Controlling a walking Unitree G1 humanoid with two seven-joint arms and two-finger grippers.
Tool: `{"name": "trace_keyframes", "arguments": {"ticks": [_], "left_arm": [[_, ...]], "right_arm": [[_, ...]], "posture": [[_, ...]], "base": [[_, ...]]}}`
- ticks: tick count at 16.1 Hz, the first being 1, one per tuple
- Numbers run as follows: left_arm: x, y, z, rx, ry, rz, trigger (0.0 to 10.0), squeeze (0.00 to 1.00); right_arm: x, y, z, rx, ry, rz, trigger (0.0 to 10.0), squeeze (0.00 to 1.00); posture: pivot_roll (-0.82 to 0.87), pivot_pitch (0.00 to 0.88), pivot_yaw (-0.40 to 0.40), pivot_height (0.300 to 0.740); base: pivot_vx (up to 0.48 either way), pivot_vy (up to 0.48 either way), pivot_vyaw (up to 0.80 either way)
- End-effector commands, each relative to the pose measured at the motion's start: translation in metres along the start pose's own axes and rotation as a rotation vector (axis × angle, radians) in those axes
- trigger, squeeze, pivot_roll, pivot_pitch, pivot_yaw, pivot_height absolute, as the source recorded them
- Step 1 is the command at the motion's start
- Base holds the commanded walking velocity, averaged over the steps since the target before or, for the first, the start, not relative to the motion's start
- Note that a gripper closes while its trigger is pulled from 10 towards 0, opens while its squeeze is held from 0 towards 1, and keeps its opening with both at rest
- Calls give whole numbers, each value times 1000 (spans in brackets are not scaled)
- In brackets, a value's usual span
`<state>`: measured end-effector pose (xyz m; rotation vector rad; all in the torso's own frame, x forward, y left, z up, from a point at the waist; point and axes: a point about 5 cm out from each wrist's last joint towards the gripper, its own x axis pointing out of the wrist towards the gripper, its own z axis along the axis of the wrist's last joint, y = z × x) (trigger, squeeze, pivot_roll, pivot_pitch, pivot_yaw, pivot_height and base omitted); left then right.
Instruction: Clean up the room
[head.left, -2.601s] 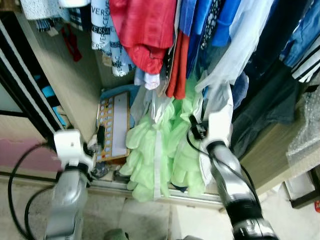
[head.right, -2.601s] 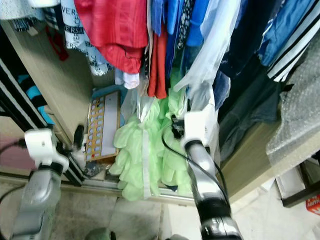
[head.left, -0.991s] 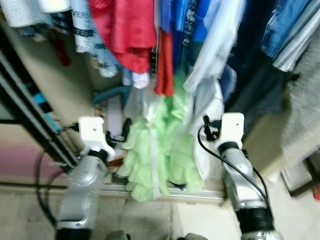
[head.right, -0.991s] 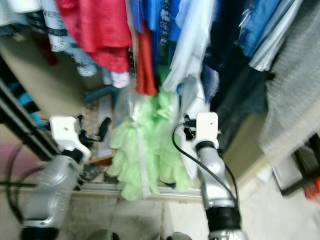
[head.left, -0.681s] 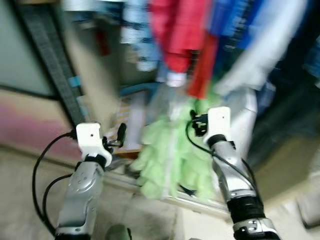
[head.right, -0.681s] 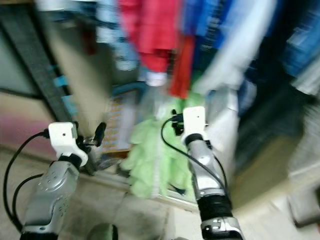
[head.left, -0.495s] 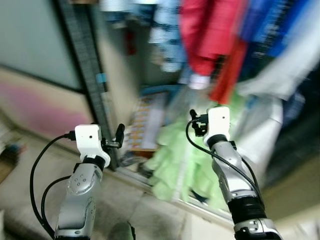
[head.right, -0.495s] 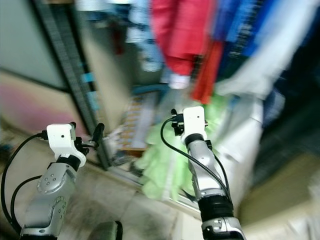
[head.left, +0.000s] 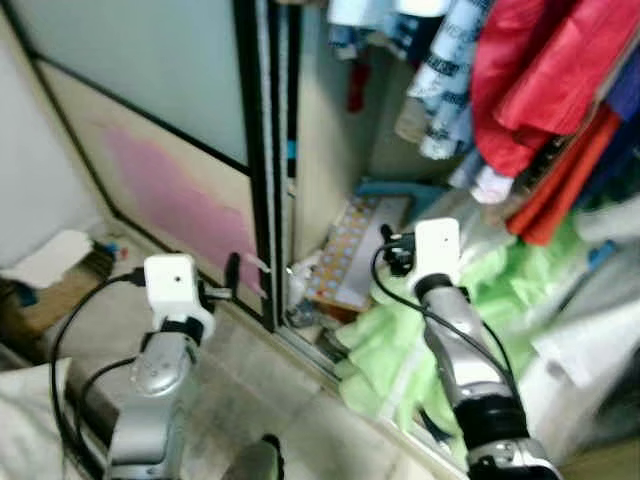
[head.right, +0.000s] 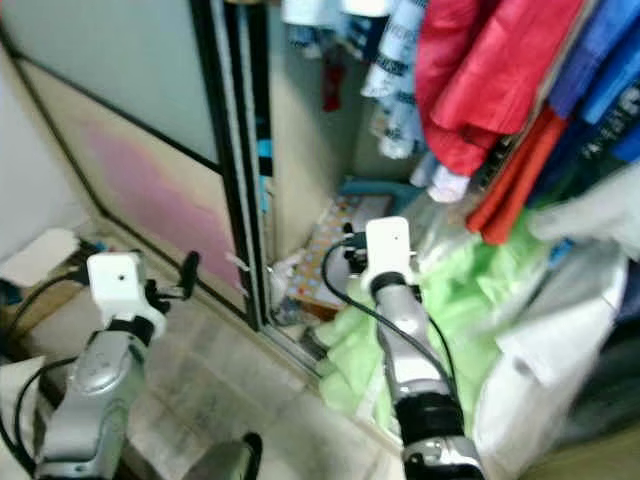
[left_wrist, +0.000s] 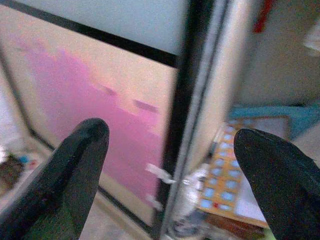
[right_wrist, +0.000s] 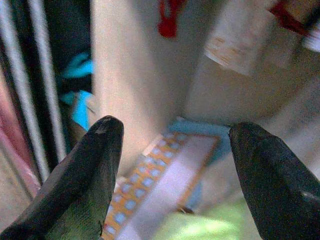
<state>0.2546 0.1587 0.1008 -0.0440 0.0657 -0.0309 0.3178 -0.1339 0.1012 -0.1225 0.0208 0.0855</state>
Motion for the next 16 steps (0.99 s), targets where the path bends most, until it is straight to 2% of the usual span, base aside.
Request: {"name": "trace_keyframes", "arguments": {"ticks": [1, 10, 13, 16], "left_arm": [[3, -7, 2, 10, -2, -21, 10000, 0], [11, -7, 6, 19, -39, 26, 10000, 0], [12, -6, 6, -5, -49, 18, 10000, 0], [13, -6, 8, 13, -67, 9, 10000, 0]], "right_arm": [[5, -2, 5, -3, -19, -1, 10000, 0], [17, 3, 12, -20, -39, 39, 10000, 0], [18, 6, 12, -19, -46, 51, 10000, 0], [20, 8, 11, -15, -47, 56, 10000, 0]], "posture": [[116, 0, -37, 740], [126, 0, -60, 740], [128, 0, -57, 740], [131, 0, -53, 740]], "base": [[0, 0, 800], [0, 0, 800], [0, 0, 800], [0, 0, 800]]}}
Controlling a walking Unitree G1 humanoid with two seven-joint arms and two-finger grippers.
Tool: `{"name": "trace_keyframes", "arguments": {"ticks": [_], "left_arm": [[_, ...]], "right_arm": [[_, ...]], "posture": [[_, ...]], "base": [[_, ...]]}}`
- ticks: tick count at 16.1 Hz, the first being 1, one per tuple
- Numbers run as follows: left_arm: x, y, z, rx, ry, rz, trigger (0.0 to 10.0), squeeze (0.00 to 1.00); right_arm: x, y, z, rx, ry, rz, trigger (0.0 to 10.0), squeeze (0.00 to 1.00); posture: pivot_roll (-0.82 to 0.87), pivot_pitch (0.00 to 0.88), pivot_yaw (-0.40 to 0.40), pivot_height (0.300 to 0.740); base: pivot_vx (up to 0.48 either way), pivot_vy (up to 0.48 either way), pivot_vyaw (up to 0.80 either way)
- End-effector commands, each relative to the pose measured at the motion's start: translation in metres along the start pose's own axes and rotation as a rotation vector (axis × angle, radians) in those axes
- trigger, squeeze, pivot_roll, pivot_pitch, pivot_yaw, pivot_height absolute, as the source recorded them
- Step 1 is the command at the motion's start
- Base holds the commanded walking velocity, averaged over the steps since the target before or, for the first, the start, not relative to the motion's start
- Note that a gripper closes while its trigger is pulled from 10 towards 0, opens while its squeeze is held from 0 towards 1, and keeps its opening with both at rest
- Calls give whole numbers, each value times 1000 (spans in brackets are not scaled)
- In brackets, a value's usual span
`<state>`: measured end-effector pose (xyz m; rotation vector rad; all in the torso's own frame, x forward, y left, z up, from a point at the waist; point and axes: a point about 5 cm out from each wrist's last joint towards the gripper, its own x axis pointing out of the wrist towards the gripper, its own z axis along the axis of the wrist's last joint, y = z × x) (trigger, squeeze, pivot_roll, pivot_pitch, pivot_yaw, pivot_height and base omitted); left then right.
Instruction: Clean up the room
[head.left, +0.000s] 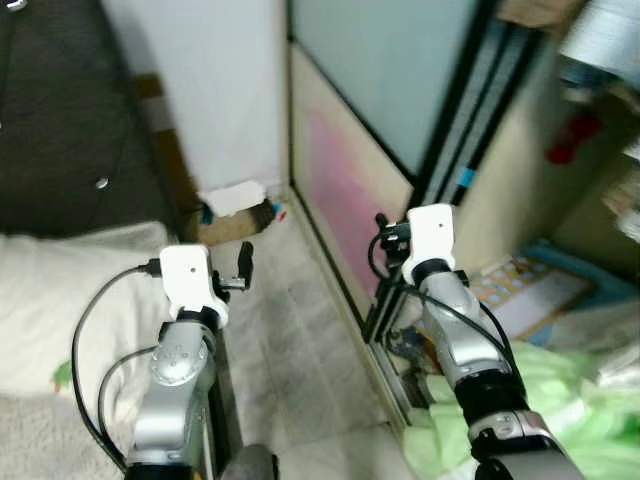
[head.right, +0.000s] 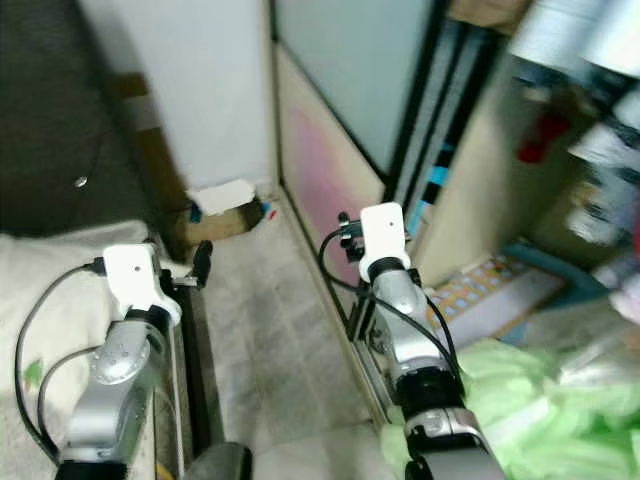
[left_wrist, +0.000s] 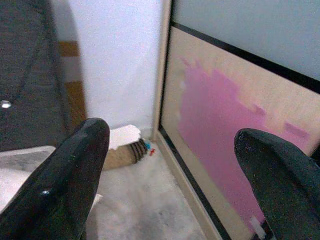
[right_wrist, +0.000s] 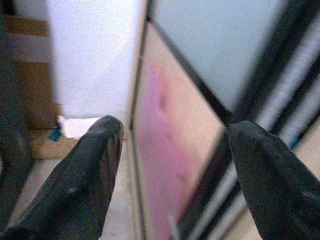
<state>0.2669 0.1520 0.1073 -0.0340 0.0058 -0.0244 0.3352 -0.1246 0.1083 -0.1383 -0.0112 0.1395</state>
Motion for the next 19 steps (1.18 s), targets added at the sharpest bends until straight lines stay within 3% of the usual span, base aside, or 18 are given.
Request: {"name": "trace_keyframes", "arguments": {"ticks": [1, 6, 10, 19], "left_arm": [[1, 0, 1, 5, -7, 0, 10000, 0], [3, -2, 4, 17, -23, -11, 10000, 0], [3, 0, 3, -102, 5, -6, 10000, 0], [6, 4, 8, -57, -39, 10, 10000, 0]], "right_arm": [[2, 1, 3, 4, -14, 6, 10000, 0], [5, 5, 4, 9, -21, 15, 10000, 0], [7, 8, 6, 18, -31, 24, 10000, 0], [9, 10, 7, 16, -47, 46, 10000, 0]], "posture": [[132, 0, -51, 740], [137, 0, -45, 740], [138, 0, -36, 740], [133, 0, -37, 740]], "base": [[0, 0, 800], [0, 0, 800], [0, 0, 800], [0, 0, 800]]}}
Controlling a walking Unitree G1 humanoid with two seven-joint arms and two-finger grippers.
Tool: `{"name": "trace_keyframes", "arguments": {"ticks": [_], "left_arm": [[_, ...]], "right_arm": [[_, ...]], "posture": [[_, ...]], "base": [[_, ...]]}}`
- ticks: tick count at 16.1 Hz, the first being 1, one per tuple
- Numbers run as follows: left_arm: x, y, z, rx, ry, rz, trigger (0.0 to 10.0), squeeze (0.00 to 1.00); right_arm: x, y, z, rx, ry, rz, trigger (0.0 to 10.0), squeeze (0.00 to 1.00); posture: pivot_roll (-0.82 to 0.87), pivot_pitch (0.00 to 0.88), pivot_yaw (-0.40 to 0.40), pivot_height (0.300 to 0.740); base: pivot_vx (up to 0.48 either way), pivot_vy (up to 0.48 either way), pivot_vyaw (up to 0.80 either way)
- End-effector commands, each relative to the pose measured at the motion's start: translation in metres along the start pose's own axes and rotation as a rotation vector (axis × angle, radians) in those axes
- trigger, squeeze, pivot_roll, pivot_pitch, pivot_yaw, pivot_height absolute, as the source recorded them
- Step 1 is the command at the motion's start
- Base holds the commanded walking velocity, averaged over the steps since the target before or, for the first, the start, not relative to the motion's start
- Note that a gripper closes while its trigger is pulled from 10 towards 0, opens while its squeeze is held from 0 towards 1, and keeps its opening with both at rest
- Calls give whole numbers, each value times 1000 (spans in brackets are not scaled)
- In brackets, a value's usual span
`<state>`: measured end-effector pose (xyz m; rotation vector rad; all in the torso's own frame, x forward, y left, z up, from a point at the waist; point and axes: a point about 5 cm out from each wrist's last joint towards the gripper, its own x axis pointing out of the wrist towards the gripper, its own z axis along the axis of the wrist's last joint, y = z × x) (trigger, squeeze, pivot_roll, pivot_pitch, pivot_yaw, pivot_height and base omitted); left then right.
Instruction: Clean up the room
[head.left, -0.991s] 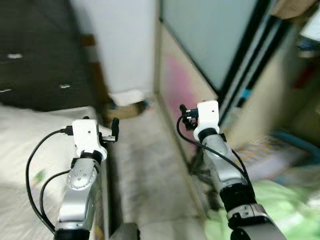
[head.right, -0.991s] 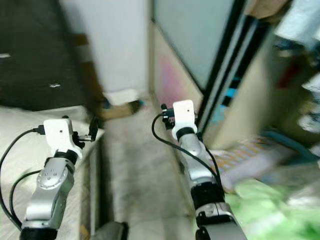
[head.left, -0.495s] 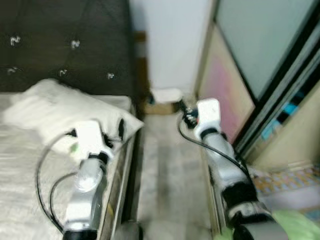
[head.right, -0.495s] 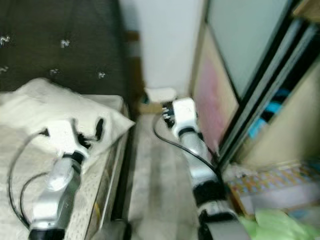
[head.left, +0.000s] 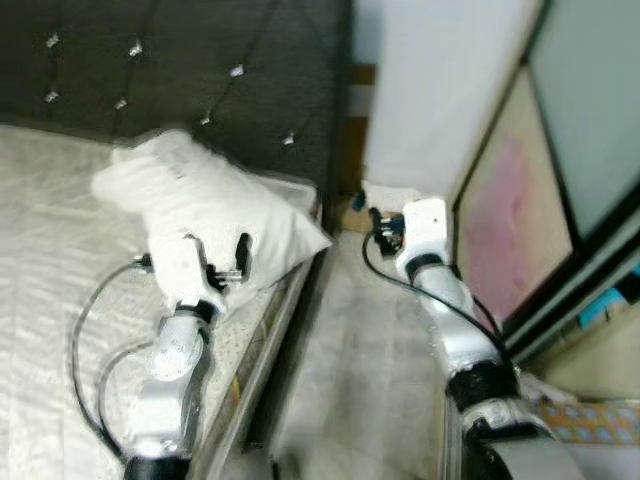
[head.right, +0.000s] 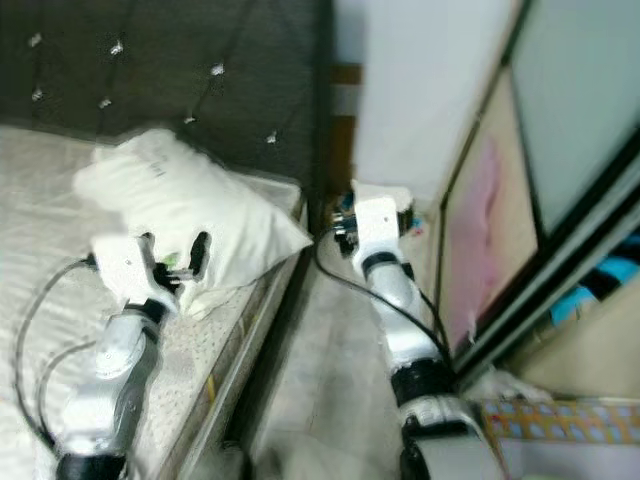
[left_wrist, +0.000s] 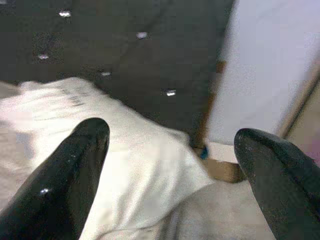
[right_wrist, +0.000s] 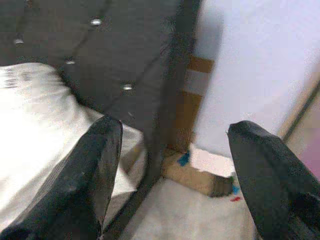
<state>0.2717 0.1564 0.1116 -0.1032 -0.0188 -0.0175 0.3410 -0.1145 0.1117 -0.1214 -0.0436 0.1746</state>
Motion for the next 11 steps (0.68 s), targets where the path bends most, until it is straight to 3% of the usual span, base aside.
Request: {"name": "trace_keyframes", "arguments": {"ticks": [1, 2, 3, 6, 11], "left_arm": [[2, 0, 3, 43, -3, 9, 10000, 0], [1, 2, 3, 99, 13, 43, 10000, 0], [0, 3, 3, 101, 16, 43, 10000, 0], [-2, 8, 1, 15, 11, 39, 10000, 0], [-1, 7, 5, 52, -8, 59, 10000, 0]], "right_arm": [[2, 2, 3, 0, -13, 16, 10000, 0], [2, 2, 3, 0, -15, 20, 10000, 0], [2, 2, 3, 0, -15, 21, 10000, 0], [3, 3, 3, 3, -15, 27, 10000, 0], [4, 4, 2, 27, -8, 32, 10000, 0]], "posture": [[133, 0, -37, 740], [133, 0, -38, 740], [133, 0, -38, 740], [135, 0, -40, 740], [137, 0, -41, 740]], "base": [[0, 0, 800], [0, 0, 800], [0, 0, 800], [0, 0, 800], [0, 0, 800]]}}
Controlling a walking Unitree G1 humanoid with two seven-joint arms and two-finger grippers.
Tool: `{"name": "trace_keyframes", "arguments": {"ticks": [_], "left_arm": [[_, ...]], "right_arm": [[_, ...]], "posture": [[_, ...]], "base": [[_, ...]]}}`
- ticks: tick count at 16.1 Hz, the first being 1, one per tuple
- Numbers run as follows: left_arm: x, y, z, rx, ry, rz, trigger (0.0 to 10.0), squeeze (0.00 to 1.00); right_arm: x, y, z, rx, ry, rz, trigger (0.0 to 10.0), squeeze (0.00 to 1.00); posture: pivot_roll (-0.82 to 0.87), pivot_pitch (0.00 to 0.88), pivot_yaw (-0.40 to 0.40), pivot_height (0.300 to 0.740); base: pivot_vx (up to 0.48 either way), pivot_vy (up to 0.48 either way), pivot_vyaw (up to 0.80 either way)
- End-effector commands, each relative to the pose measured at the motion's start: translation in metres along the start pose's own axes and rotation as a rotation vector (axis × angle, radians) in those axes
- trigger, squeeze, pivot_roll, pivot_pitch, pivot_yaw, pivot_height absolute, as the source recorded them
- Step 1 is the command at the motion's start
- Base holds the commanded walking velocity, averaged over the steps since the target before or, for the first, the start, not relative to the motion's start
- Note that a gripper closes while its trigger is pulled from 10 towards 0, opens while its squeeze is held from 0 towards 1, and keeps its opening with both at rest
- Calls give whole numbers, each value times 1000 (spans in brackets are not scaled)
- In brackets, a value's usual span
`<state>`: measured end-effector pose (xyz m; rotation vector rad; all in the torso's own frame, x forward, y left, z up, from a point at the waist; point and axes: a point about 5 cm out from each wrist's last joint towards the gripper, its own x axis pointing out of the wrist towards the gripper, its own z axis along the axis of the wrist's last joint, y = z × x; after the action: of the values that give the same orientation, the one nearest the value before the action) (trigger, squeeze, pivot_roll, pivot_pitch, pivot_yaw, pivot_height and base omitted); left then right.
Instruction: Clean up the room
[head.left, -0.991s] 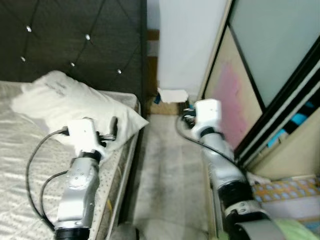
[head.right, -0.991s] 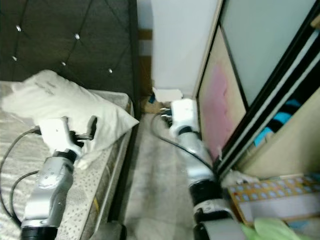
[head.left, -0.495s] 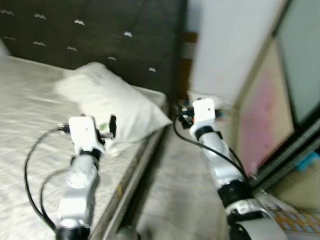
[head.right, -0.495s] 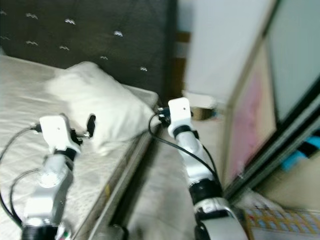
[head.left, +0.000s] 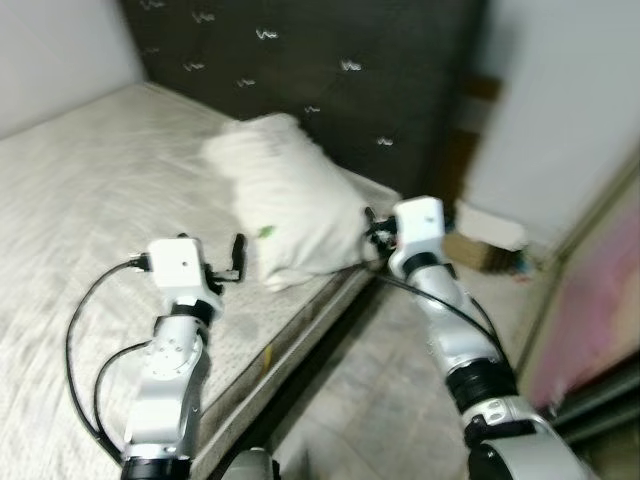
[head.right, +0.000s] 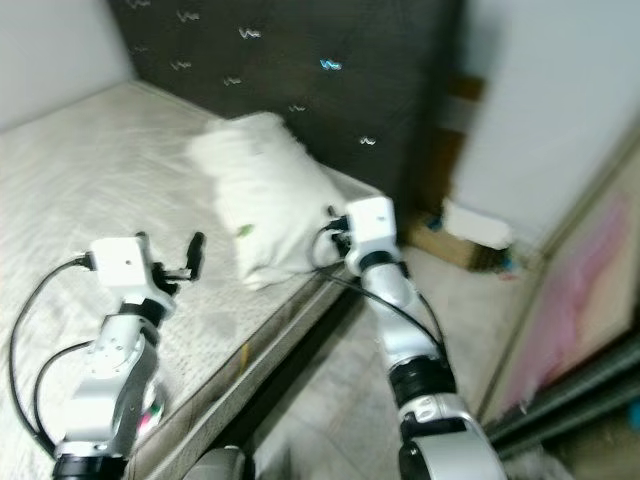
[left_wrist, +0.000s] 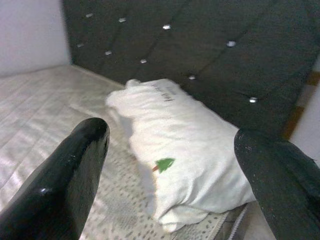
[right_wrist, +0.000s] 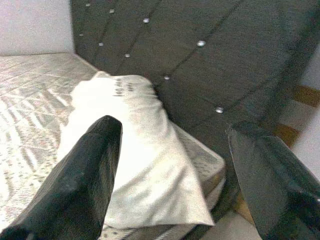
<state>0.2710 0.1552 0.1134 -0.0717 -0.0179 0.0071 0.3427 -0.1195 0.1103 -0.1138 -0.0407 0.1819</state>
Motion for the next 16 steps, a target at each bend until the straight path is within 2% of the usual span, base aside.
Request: {"name": "trace_keyframes", "arguments": {"ticks": [1, 3, 8, 16], "left_arm": [[0, 10, 5, 12, -13, 45, 10000, 0], [0, 11, 3, -7, -4, 38, 10000, 0], [2, 10, 4, 32, -46, 31, 10000, 0], [3, 11, 2, 22, -39, 14, 10000, 0]], "right_arm": [[3, 8, 3, 23, -6, 22, 10000, 0], [4, 8, 3, 23, -7, 23, 10000, 0], [4, 11, 3, 22, -10, 40, 10000, 0], [5, 14, 5, 15, -21, 57, 10000, 0]], "posture": [[138, 0, -42, 740], [138, 0, -42, 740], [141, 0, -46, 740], [142, 0, -47, 740]], "base": [[0, 0, 800], [0, 0, 800], [0, 0, 800], [0, 0, 800]]}}
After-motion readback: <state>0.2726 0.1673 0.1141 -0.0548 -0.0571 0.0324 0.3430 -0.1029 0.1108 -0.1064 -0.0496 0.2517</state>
